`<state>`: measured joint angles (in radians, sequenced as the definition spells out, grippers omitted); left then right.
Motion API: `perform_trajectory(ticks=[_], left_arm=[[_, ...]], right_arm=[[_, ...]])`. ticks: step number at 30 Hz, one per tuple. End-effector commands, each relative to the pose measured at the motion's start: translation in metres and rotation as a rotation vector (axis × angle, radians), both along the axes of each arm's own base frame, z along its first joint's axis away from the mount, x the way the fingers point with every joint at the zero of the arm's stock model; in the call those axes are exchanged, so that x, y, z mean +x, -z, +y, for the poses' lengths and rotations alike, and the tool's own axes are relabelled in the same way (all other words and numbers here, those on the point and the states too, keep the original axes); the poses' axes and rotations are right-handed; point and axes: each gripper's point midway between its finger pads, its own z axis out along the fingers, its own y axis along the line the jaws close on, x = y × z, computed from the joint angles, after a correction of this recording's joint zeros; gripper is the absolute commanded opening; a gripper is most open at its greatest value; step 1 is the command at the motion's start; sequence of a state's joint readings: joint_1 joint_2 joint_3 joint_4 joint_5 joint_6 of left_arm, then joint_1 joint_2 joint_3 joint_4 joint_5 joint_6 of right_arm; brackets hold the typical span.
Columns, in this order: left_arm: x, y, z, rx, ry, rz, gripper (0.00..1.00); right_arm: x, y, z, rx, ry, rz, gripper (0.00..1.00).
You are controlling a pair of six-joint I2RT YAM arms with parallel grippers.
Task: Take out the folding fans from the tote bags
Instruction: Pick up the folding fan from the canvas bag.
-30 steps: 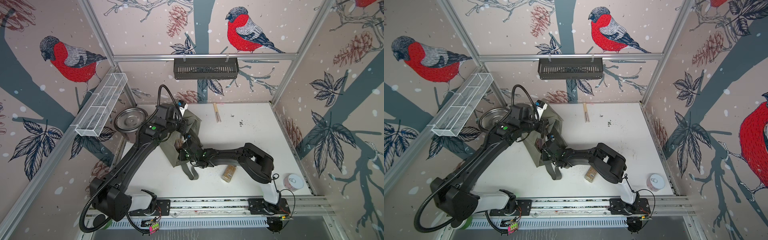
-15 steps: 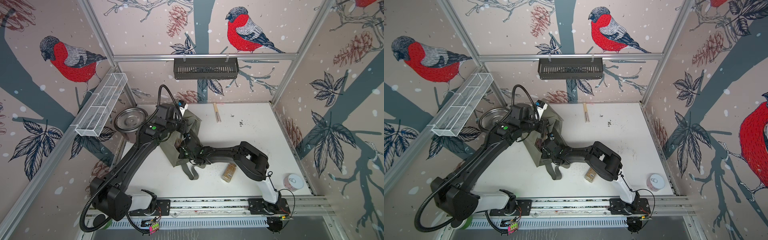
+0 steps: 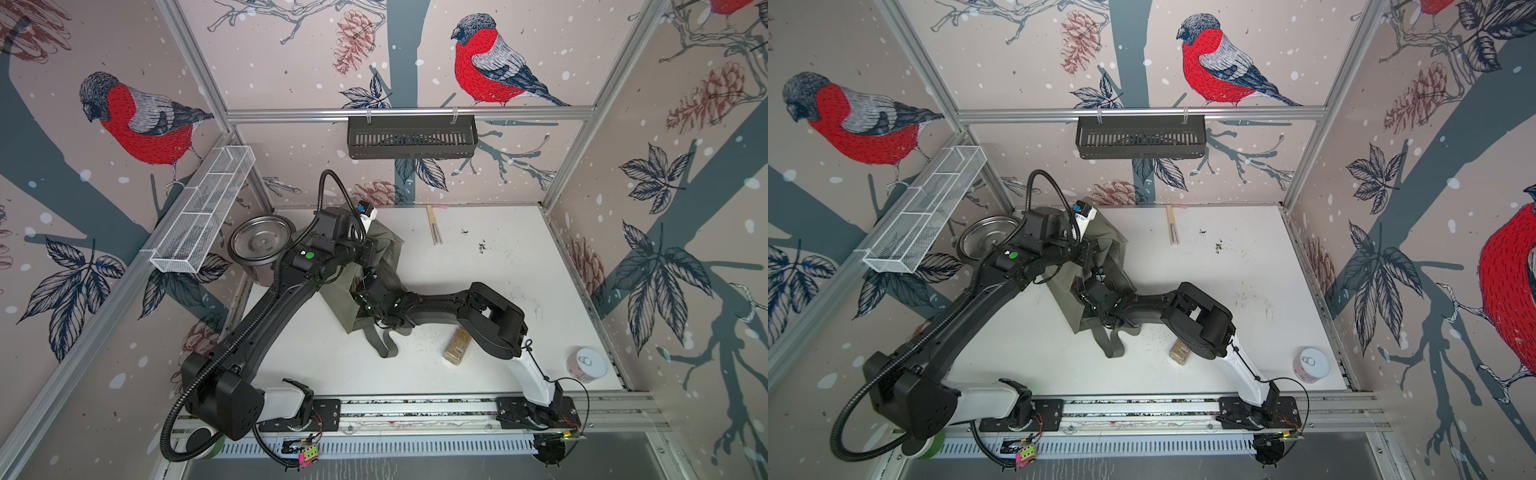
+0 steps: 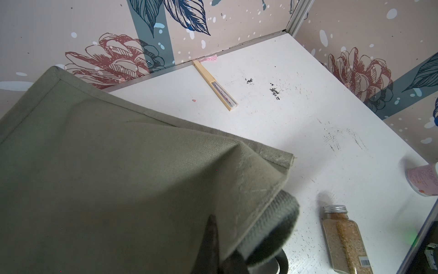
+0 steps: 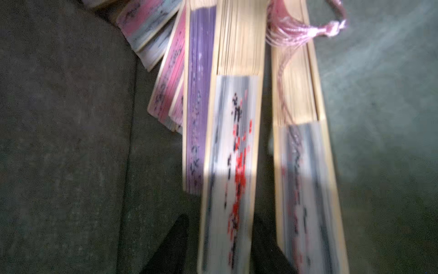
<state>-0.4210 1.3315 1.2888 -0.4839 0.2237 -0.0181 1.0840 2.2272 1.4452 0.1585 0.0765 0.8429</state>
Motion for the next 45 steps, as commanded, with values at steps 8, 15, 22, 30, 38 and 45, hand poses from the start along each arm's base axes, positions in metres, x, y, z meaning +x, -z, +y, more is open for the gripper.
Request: perform_trajectory(ticks=[8, 15, 22, 30, 38, 45], left_arm=[[0.002, 0.000, -0.001, 0.019, -0.003, -0.015, 0.00], [0.004, 0.002, 0.002, 0.029, -0.019, -0.022, 0.00], [0.005, 0.003, 0.002, 0.032, -0.023, -0.020, 0.00], [0.005, 0.002, 0.002, 0.032, -0.024, -0.024, 0.00], [0.005, 0.002, 0.003, 0.039, -0.028, -0.027, 0.00], [0.005, 0.002, 0.003, 0.044, -0.030, -0.029, 0.00]], right_arm=[[0.002, 0.022, -0.011, -0.084, 0.047, 0.021, 0.37], [-0.002, 0.005, -0.007, -0.065, 0.023, 0.003, 0.29], [-0.012, -0.012, -0.006, -0.035, -0.006, 0.000, 0.27], [-0.033, -0.026, -0.018, -0.031, -0.048, 0.014, 0.26], [-0.048, -0.032, -0.046, -0.068, -0.059, -0.006, 0.25], [-0.045, -0.019, -0.080, -0.229, -0.037, -0.058, 0.25]])
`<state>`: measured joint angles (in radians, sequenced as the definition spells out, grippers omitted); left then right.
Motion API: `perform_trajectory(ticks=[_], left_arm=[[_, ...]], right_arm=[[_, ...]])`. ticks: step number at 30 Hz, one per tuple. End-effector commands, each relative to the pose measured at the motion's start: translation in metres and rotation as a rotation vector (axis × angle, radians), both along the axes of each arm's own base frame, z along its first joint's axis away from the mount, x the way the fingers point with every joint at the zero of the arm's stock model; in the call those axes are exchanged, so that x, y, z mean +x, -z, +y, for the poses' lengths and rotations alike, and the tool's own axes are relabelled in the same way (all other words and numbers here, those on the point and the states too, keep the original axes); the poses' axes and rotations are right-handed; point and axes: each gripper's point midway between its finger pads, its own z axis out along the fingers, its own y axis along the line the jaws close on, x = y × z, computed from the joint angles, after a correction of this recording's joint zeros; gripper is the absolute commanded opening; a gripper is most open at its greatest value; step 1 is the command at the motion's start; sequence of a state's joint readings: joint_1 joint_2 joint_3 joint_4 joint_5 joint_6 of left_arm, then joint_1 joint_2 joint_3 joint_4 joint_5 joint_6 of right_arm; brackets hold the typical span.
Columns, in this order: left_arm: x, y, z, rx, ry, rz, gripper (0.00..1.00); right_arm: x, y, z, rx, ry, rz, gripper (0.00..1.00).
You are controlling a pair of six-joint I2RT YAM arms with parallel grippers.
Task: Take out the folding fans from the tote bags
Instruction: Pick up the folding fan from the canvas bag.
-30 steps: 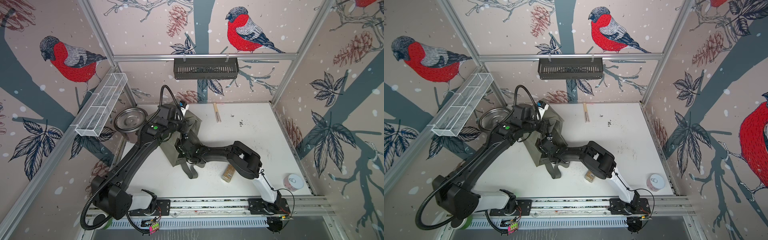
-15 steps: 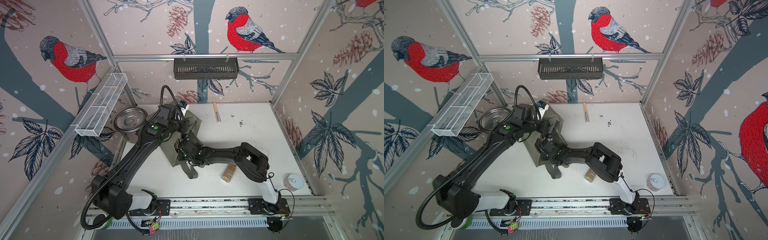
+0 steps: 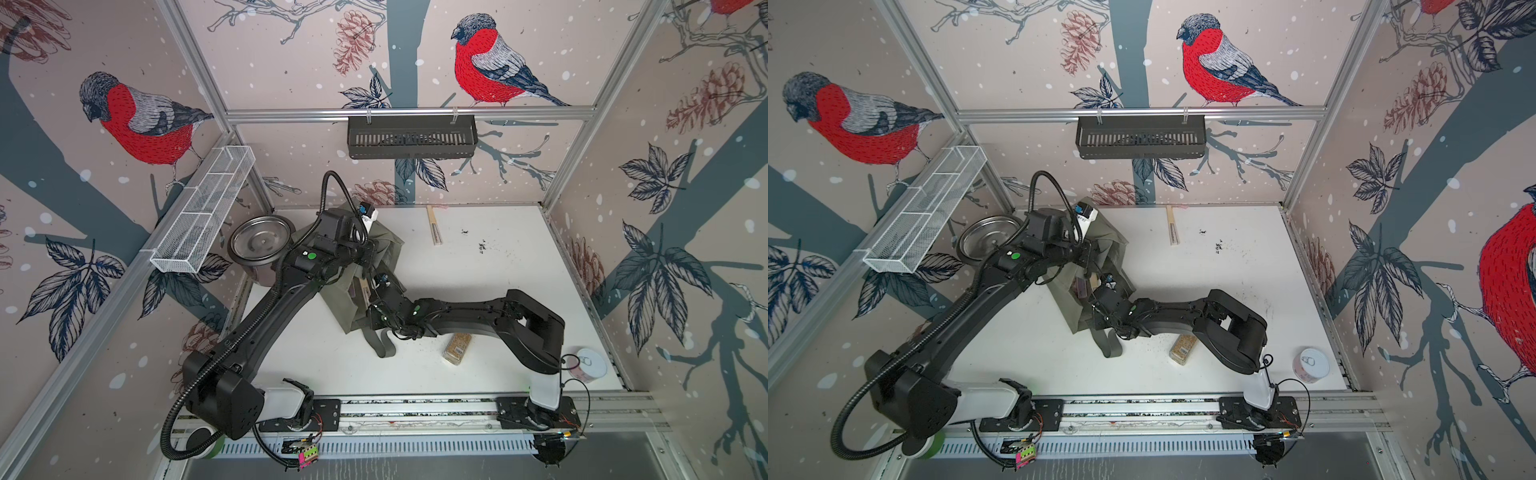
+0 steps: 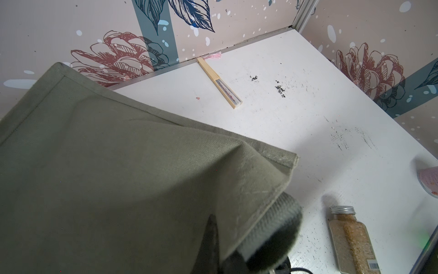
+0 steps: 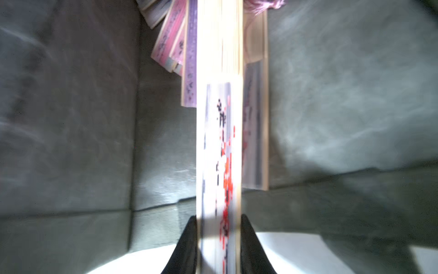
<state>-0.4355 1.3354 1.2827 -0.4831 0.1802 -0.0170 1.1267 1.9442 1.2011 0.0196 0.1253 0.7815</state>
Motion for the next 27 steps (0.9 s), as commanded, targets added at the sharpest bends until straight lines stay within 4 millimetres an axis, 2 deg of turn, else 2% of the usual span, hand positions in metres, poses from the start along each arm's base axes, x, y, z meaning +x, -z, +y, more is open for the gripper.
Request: perform_trajectory(ticks=[1, 4, 9, 16, 20, 24, 27], left_arm=[[0.003, -0.002, 0.002, 0.019, -0.008, -0.023, 0.00], [0.004, 0.001, 0.001, 0.022, -0.005, -0.014, 0.00], [0.005, 0.005, 0.000, 0.031, -0.008, -0.008, 0.00], [0.004, 0.006, 0.000, 0.039, -0.010, -0.009, 0.00], [0.003, 0.006, -0.001, 0.038, -0.007, -0.009, 0.00], [0.003, 0.005, -0.001, 0.038, -0.008, -0.010, 0.00], [0.003, 0.005, 0.000, 0.038, -0.010, -0.012, 0.00]], right_arm=[[0.004, 0.011, -0.022, -0.111, 0.014, -0.044, 0.25], [0.006, 0.021, -0.026, -0.153, 0.014, -0.056, 0.25], [0.009, 0.035, -0.017, -0.181, -0.011, -0.048, 0.26], [0.013, 0.054, -0.015, -0.215, -0.011, -0.036, 0.39], [0.012, 0.060, -0.014, -0.238, -0.010, -0.041, 0.39], [0.011, 0.055, -0.012, -0.247, -0.011, -0.058, 0.35], [0.012, 0.042, -0.010, -0.242, -0.008, -0.084, 0.32]])
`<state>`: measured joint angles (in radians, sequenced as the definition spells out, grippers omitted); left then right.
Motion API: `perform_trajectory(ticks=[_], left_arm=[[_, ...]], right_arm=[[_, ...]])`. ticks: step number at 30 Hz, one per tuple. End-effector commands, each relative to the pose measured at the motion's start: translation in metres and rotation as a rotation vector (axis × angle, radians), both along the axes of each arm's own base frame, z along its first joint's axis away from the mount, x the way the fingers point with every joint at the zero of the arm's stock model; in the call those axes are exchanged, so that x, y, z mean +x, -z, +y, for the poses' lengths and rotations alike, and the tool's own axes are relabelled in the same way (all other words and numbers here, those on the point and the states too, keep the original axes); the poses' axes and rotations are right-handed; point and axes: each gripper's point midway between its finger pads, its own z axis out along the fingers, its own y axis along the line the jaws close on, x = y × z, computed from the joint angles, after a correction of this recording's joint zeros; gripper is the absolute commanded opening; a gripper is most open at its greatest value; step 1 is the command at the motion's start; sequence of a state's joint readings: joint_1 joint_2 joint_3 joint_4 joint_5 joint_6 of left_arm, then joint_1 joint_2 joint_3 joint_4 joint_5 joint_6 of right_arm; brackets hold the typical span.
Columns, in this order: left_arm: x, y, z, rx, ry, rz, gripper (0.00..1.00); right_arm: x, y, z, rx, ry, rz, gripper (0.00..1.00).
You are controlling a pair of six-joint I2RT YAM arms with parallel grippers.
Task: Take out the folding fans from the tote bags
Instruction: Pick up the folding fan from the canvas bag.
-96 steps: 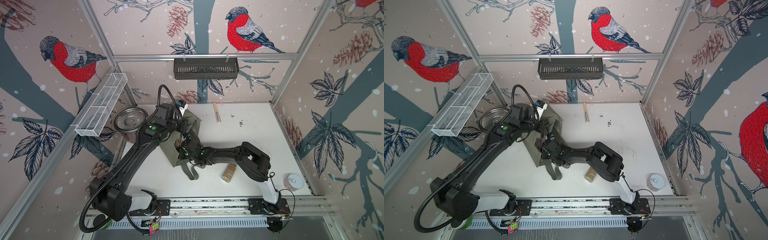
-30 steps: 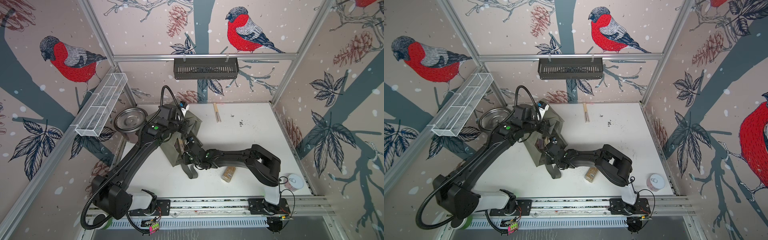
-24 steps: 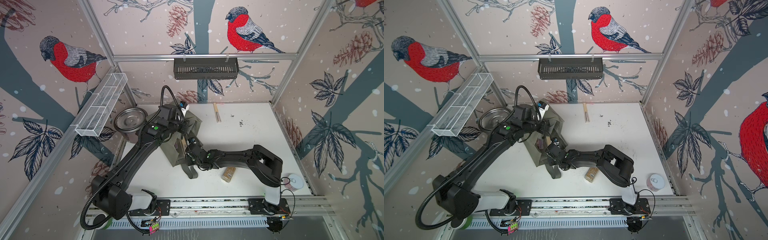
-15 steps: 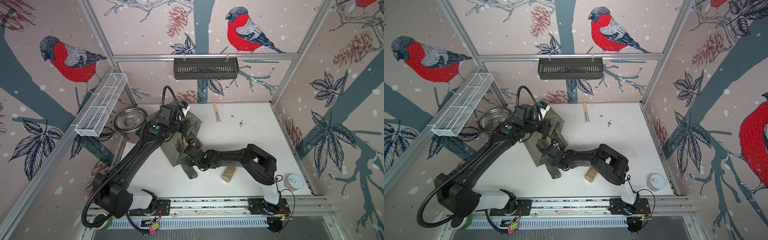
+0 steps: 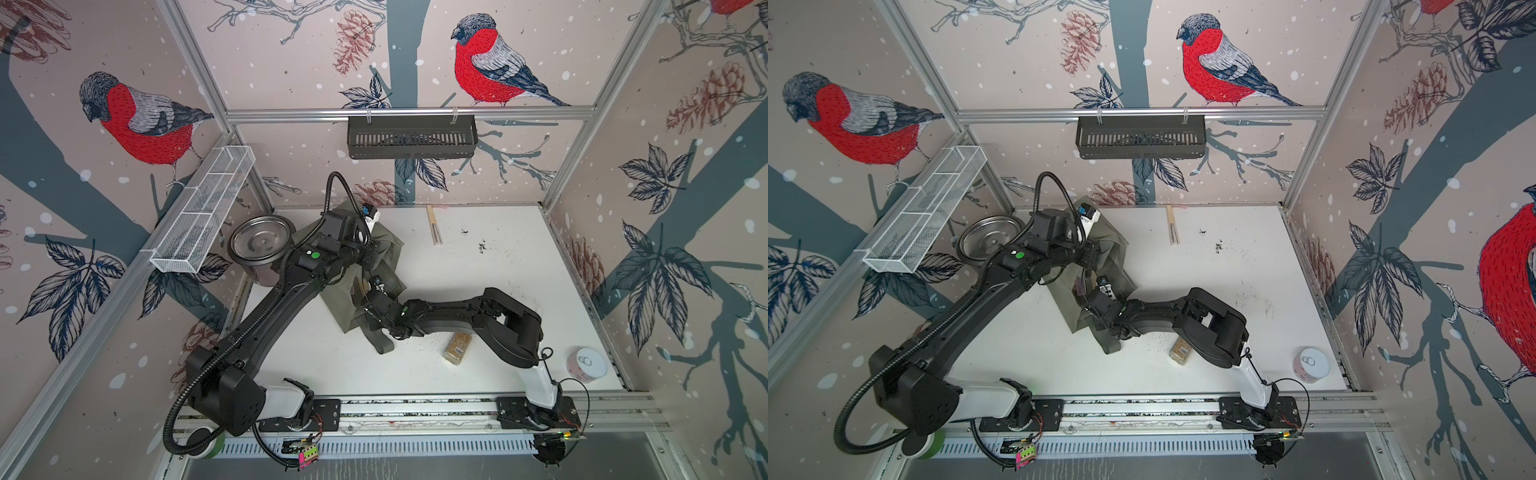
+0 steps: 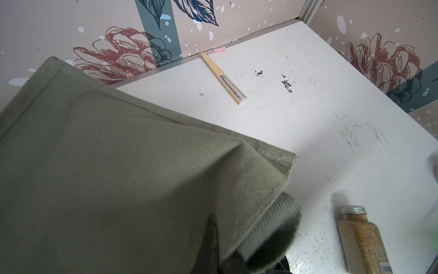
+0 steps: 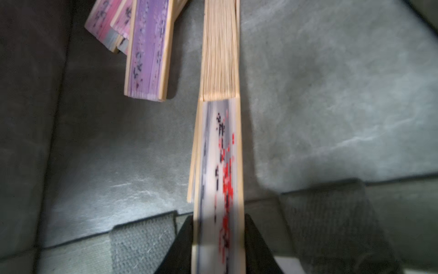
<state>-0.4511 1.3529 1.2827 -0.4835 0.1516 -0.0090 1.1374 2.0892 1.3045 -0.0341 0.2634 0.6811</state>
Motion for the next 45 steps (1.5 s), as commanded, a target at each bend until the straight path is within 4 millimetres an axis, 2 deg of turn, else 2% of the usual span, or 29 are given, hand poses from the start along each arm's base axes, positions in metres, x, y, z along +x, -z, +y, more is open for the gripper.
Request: perform_trajectory(ticks=[1, 8, 16, 30, 45], left_arm=[[0.001, -0.003, 0.002, 0.009, -0.005, -0.018, 0.00], [0.001, -0.005, 0.002, 0.010, -0.007, -0.026, 0.00], [0.001, -0.005, 0.001, 0.007, -0.005, -0.022, 0.00], [0.000, -0.008, 0.003, 0.007, -0.011, -0.030, 0.00], [0.000, -0.007, 0.002, 0.012, -0.011, -0.031, 0.00]], right_arm=[[-0.008, 0.000, -0.010, -0.067, -0.010, 0.015, 0.31], [-0.010, -0.033, -0.006, -0.002, -0.035, -0.002, 0.29], [-0.015, -0.058, -0.008, 0.040, -0.055, -0.011, 0.27], [-0.046, -0.079, -0.040, 0.073, -0.137, 0.004, 0.23], [-0.044, -0.089, -0.064, 0.080, -0.143, -0.065, 0.21]])
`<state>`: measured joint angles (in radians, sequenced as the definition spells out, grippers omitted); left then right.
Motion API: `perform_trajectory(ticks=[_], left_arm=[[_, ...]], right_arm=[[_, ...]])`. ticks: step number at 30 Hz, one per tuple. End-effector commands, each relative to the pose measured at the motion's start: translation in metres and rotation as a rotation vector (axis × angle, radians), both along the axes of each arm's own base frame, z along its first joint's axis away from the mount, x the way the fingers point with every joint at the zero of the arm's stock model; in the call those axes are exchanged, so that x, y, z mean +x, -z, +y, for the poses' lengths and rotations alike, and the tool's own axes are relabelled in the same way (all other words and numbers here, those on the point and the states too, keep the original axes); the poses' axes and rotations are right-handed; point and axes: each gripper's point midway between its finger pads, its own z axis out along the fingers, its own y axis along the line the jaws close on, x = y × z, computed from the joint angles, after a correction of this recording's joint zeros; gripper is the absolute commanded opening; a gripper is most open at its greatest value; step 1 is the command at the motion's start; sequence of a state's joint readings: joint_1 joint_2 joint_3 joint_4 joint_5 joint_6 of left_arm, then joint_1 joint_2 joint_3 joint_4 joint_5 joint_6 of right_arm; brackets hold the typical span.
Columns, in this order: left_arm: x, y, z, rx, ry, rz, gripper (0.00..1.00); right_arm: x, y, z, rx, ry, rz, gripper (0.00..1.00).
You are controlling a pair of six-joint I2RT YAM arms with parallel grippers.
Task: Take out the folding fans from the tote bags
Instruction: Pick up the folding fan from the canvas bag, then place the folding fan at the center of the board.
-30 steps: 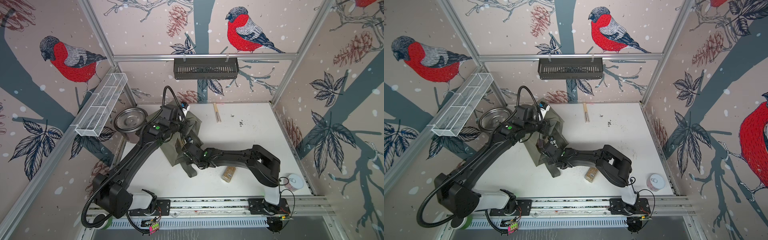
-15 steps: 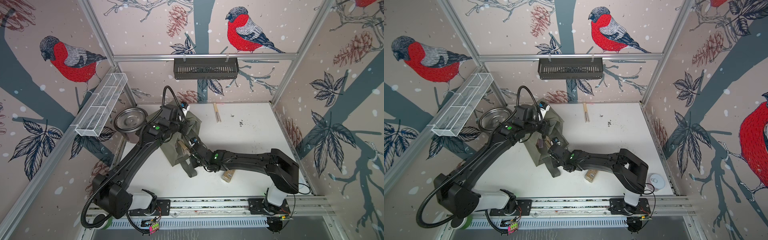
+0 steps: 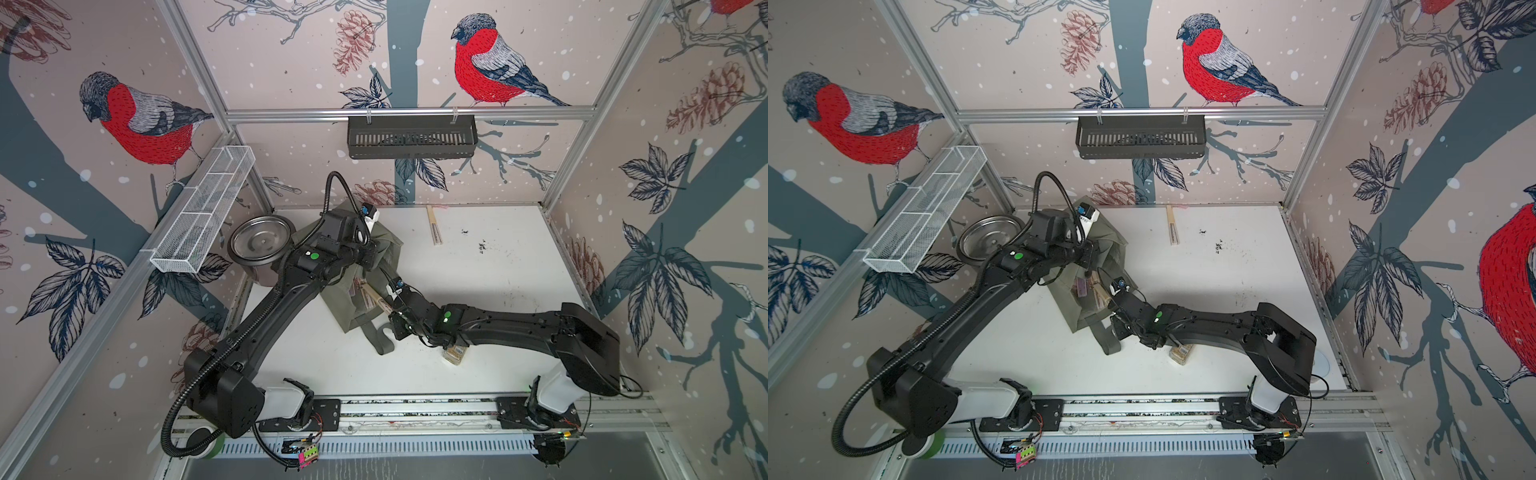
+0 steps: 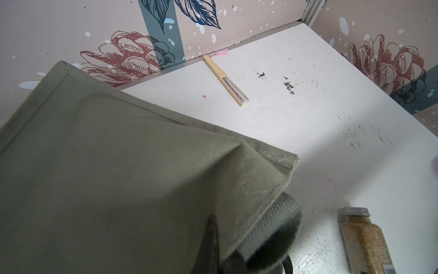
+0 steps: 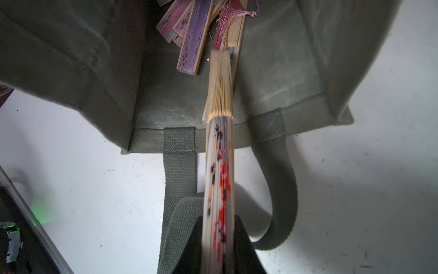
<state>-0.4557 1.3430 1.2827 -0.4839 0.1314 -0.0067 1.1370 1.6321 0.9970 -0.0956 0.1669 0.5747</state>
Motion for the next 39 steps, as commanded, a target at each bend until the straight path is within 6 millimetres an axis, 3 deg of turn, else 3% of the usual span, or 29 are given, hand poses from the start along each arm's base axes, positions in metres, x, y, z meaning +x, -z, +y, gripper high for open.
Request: perform_trajectory(ticks=[1, 9, 19, 26, 32, 39], left_arm=[[0.000, -0.004, 0.000, 0.003, 0.000, -0.017, 0.00], [0.000, -0.004, 0.001, 0.007, -0.005, -0.019, 0.00], [0.000, -0.006, 0.002, 0.006, -0.007, -0.025, 0.00], [0.001, -0.003, 0.002, 0.011, -0.014, -0.020, 0.00], [0.001, -0.005, 0.002, 0.006, -0.011, -0.023, 0.00], [0.001, -0.005, 0.002, 0.007, -0.010, -0.023, 0.00]], right_arm=[[0.003, -0.011, -0.001, 0.023, -0.004, -0.042, 0.21], [-0.014, -0.042, -0.029, 0.072, -0.050, -0.084, 0.21], [-0.035, -0.090, -0.082, 0.149, -0.035, -0.107, 0.20], [-0.033, -0.117, -0.119, 0.221, 0.038, -0.161, 0.20], [-0.011, -0.126, -0.150, 0.221, 0.138, -0.196, 0.20], [0.060, -0.111, -0.186, 0.208, 0.331, -0.164, 0.20]])
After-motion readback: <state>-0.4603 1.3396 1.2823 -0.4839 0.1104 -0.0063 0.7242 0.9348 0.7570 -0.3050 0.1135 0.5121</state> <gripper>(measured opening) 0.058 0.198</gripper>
